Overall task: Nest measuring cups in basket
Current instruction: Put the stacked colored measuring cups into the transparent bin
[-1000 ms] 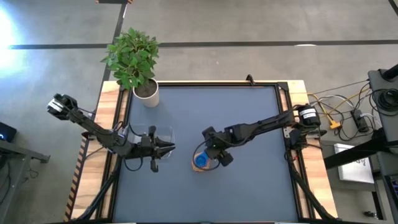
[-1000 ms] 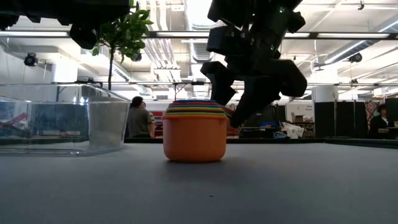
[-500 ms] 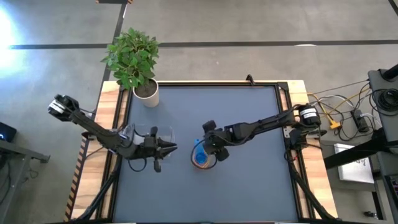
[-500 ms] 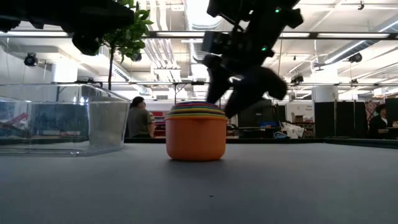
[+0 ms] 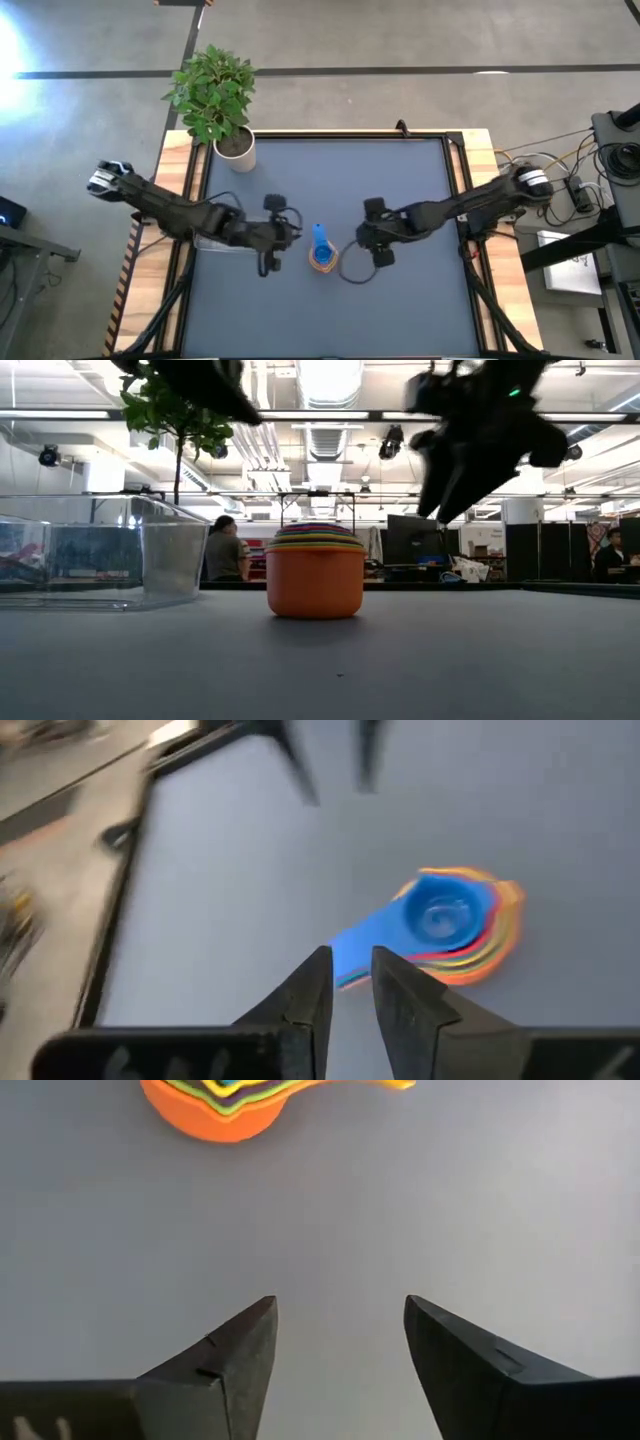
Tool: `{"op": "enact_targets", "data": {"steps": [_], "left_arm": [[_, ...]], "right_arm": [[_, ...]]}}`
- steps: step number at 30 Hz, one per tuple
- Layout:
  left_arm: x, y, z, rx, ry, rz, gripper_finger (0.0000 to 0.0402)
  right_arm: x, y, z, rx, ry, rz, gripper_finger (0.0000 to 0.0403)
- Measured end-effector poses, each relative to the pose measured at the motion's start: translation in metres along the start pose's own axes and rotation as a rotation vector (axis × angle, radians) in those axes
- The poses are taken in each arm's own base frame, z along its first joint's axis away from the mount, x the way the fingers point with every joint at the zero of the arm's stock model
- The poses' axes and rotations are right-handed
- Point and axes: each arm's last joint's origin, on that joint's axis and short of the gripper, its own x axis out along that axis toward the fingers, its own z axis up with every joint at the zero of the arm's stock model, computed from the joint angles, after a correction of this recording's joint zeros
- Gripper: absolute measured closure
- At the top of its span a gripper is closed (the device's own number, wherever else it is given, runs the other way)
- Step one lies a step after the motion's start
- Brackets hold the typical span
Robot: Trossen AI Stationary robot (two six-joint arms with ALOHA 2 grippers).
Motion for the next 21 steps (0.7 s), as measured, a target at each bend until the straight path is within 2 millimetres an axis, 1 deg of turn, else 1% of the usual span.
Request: {"op": "enact_targets", "data": {"steps": [3,5,9,11,13,15,18,21], "left_arm": [[0.012,0.004,0.019,0.096,0.008,-0.115,0.0341],[0.021,0.008,0.027,0.133,0.045,-0.167,0.0339],[0.039,0.020,0.029,0.206,0.129,-0.219,0.0339],[0.049,0.027,0.029,0.250,0.119,-0.269,0.0339],[0.058,0.032,0.031,0.321,0.085,-0.352,0.0335],[0.067,0.035,0.031,0.391,0.088,-0.416,0.0325],[0.080,0.038,0.027,0.473,0.140,-0.457,0.0297],[0.094,0.043,0.027,0.488,0.168,-0.461,0.0258]], "right_arm": [[-0.019,0.003,-0.016,0.054,-0.094,-0.050,0.0206],[-0.030,0.003,-0.025,0.079,-0.189,-0.084,0.0213],[-0.047,-0.005,-0.038,0.098,-0.443,-0.155,0.0224],[-0.052,-0.011,-0.045,0.100,-0.537,-0.217,0.0229],[-0.058,-0.017,-0.051,0.107,-0.591,-0.272,0.0234],[-0.065,-0.023,-0.056,0.133,-0.621,-0.301,0.0238],[-0.072,-0.028,-0.062,0.193,-0.654,-0.306,0.0244],[-0.075,-0.029,-0.066,0.216,-0.668,-0.303,0.0250]]}}
